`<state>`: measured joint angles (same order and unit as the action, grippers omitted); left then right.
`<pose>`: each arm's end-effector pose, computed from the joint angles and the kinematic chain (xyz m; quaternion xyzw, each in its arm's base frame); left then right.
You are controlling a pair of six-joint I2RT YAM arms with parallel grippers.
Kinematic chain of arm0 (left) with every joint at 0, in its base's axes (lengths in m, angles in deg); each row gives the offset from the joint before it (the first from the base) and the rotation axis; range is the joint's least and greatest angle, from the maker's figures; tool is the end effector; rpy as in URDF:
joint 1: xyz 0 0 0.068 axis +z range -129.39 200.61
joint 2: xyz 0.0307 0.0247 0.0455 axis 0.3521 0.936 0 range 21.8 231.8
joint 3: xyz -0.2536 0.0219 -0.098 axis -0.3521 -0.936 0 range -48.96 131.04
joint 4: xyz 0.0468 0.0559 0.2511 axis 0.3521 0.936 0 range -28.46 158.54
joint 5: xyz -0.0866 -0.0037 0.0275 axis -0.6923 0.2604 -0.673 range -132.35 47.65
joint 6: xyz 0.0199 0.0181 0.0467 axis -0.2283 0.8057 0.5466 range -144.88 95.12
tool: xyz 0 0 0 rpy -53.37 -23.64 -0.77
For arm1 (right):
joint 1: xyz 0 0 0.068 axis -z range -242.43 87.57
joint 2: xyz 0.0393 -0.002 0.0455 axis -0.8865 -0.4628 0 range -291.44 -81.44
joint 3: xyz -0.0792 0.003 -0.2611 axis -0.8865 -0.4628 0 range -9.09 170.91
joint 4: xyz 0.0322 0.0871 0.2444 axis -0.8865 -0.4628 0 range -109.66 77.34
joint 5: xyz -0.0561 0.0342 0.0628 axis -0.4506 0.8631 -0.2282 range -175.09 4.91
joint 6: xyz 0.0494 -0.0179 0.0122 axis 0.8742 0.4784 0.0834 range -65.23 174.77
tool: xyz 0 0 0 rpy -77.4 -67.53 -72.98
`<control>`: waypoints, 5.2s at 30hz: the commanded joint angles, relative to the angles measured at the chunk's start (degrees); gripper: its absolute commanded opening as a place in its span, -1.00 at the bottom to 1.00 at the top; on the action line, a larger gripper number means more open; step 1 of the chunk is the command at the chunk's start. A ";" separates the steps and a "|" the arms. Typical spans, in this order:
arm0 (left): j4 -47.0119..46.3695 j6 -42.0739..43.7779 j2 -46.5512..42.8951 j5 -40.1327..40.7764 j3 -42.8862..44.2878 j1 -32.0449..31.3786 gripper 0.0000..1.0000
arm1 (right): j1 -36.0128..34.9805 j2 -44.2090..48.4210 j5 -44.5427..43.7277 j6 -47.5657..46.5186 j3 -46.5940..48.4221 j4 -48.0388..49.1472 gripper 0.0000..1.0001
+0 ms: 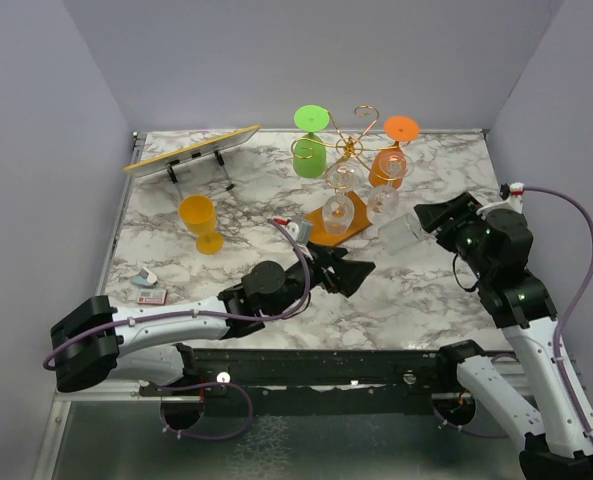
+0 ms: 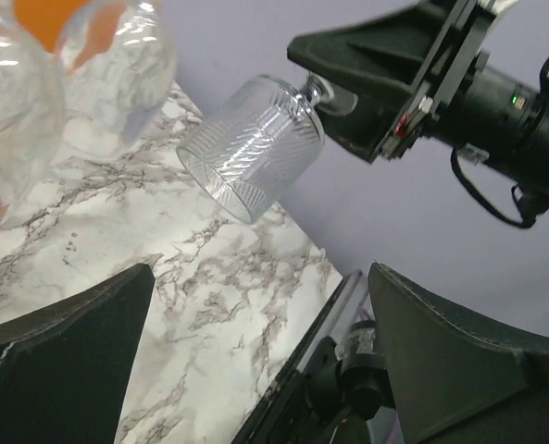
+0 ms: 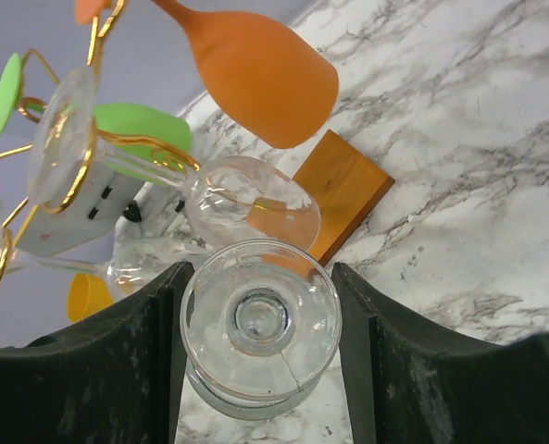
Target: Place the wine glass upside down on the wine glass rack
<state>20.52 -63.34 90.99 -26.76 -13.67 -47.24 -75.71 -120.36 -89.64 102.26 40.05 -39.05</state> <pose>0.1108 -0.2470 0.2868 0.0680 0.6600 -0.5406 0.5172 0.1468 0.0318 0.3514 0.2577 0.7566 0.2761 0.5338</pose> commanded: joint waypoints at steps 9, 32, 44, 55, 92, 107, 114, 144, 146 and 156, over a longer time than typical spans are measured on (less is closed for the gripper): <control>13.75 17.34 0.12 -17.97 10.58 0.45 0.98 | 0.18 0.31 16.17 -25.10 13.53 -4.62 -0.83; 18.60 10.88 12.93 -29.13 25.02 0.49 0.83 | 0.18 -1.62 38.81 -32.37 17.93 -6.12 -0.84; 20.09 11.82 13.35 -27.37 25.99 0.61 0.56 | 0.18 -1.84 42.34 -33.06 17.12 -5.89 -0.85; 20.71 13.81 12.12 -25.41 24.95 0.59 0.67 | 0.18 -3.09 42.23 -34.37 17.65 -8.87 -0.89; 18.80 25.48 6.60 -26.70 18.96 0.62 -1.00 | 0.18 -5.54 37.60 -24.63 14.98 -3.35 0.67; 21.78 28.76 -12.45 -2.10 6.93 4.42 -1.00 | 0.18 -0.91 20.83 -21.12 15.31 0.23 0.73; 22.88 27.62 -15.66 -2.29 7.08 15.27 -1.00 | 0.18 -1.10 19.64 -20.77 14.69 0.56 0.72; 7.69 31.83 0.51 -32.90 13.69 33.55 -1.00 | 0.18 -2.14 19.06 -22.79 13.40 0.73 0.72; 7.22 32.03 1.38 -33.58 13.99 33.58 -1.00 | 0.18 -2.11 18.84 -22.79 13.44 0.58 0.72; 5.02 32.25 6.42 -34.97 16.17 35.52 -1.00 | 0.18 -2.28 18.69 -22.61 13.52 0.58 0.72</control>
<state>31.65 -32.17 96.32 -59.15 -0.67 -12.90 -75.71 -122.79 -69.45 80.20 53.89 -39.29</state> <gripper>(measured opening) 0.700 0.859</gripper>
